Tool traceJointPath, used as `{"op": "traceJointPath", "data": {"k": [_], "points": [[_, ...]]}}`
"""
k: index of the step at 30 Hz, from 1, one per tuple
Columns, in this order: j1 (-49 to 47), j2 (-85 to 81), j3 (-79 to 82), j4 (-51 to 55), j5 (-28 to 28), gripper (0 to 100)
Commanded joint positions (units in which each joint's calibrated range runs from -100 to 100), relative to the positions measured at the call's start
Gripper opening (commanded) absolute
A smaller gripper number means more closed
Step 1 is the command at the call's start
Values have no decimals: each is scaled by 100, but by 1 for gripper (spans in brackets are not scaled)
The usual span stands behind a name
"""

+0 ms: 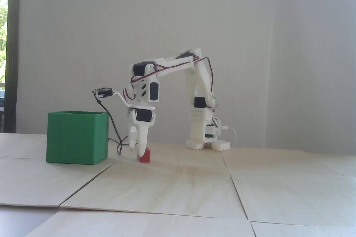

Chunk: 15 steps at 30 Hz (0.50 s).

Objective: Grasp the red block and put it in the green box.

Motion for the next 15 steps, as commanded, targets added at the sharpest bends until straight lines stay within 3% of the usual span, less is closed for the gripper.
{"op": "traceJointPath", "data": {"k": [1, 15], "points": [[55, -58, -19, -78, -8, 28], [-171, -58, -73, -86, 39, 28]]}}
